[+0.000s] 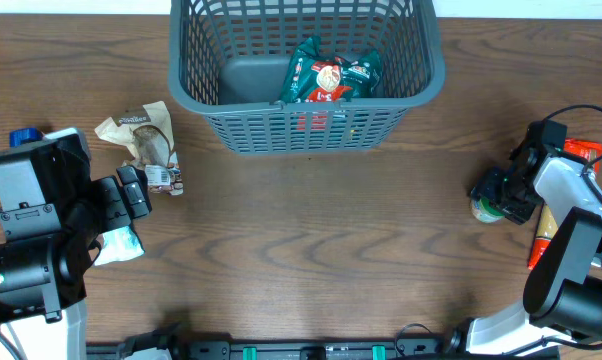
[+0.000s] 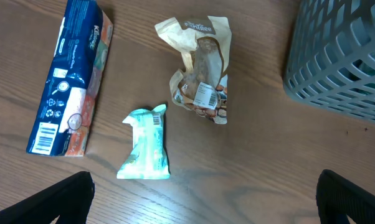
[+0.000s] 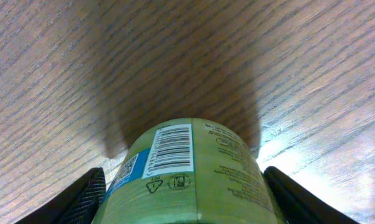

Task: Pack container
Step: 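Move the right gripper to the green-capped jar and grasp it, then carry the jar into the basket and release it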

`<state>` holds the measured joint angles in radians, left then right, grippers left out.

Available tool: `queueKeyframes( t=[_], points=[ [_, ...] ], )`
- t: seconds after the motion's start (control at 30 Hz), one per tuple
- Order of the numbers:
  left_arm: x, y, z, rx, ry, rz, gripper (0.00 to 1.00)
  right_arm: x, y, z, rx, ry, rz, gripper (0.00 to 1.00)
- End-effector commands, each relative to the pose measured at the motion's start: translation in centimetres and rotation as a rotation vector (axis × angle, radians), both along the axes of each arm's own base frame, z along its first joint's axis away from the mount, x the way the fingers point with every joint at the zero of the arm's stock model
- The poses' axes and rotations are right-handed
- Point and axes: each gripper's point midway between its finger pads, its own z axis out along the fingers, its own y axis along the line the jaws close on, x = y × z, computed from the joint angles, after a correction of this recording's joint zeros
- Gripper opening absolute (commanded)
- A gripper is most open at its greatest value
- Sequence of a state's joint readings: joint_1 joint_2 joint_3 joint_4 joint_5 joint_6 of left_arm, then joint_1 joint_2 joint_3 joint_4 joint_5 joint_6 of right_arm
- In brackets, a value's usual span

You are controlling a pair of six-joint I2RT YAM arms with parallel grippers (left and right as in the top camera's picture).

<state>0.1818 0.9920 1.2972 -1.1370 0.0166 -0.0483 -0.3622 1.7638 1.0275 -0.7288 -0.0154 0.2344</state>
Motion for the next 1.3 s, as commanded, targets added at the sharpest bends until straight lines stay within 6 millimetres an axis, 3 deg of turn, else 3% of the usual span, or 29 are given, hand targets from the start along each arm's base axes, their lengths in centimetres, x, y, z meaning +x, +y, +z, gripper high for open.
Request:
queueKeyframes(
  t=[0.0,0.43,0.63,0.83,1.0,1.1,1.2,1.27],
  points=[
    [-0.1,0.1,0.3,0.013,-0.004,-0.008,0.98,0.6,0.5,0.4,0.017,-0.011,0.008,0.01],
    [-0.1,0.1,0.3,0.019,-0.003,-0.016,0.99,3.9,-0.7,5.5,-0.012,-0.086,0.009,0.01],
    [-0.1,0.1,0.3,0.019,-0.003,-0.017,0.99,6.5,-1.7,10.0,-0.048,-0.161,0.034,0.01],
    [-0.1,0.1,0.3,0.019,-0.003,-0.017,0.99,10.1,-2.0,19.9,-0.125,-0.317,0.115,0.01],
    [-0.1,0.1,0.3,0.019,-0.003,-0.017,0.99,12.5,0.8,30.1,-0.213,-0.520,0.250,0.01],
    [-0.1,0.1,0.3,0.019,-0.003,-0.017,0.99,13.3,4.3,35.7,-0.269,-0.651,0.395,0.01],
    [-0.1,0.1,0.3,0.019,-0.003,-0.017,0.99,13.8,9.7,40.4,-0.352,-0.781,0.647,0.01],
    [-0.1,0.1,0.3,0.019,-0.002,-0.017,0.99,13.8,12.9,42.0,-0.394,-0.835,0.792,0.01]
  ],
)
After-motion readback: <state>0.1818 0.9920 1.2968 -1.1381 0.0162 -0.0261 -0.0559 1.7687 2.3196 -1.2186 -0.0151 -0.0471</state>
